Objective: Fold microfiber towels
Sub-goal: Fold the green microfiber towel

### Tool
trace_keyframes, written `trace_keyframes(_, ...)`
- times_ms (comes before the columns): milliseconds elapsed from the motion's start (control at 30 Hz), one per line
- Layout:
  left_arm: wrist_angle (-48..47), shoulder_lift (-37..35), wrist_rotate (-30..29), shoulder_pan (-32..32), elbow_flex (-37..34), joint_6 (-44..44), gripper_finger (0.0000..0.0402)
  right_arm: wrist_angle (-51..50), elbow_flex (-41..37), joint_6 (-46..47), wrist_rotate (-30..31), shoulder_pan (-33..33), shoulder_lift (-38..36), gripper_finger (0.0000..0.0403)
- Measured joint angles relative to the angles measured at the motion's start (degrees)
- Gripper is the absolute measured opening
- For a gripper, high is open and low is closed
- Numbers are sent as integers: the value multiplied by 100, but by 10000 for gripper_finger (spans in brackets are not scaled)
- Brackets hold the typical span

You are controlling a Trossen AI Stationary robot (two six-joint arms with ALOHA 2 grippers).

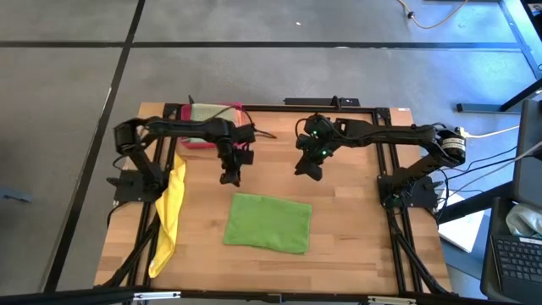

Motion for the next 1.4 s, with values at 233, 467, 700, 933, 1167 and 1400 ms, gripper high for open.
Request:
trace_keyframes(233,-19,630,161,-12,-2,261,126,-4,0,141,134,0,2,152)
trace_keyframes(467,-9,994,447,-195,-2,396,126,-35,0,171,196,3,2,152)
trace_keyframes(700,55,1178,-342,-464,-2,562,126,-47,0,269,241,7,2,152)
trace_keyframes(933,127,1262,-485,-565,-2,491,126,-50,0,292,242,8,2,152)
trace_keyframes(1167,185,1262,-612,-572,-2,418,126,-50,0,294,244,9,2,152)
trace_keyframes(1400,192,1262,-569,-607,-2,133,126,-50,0,294,246,9,2,152)
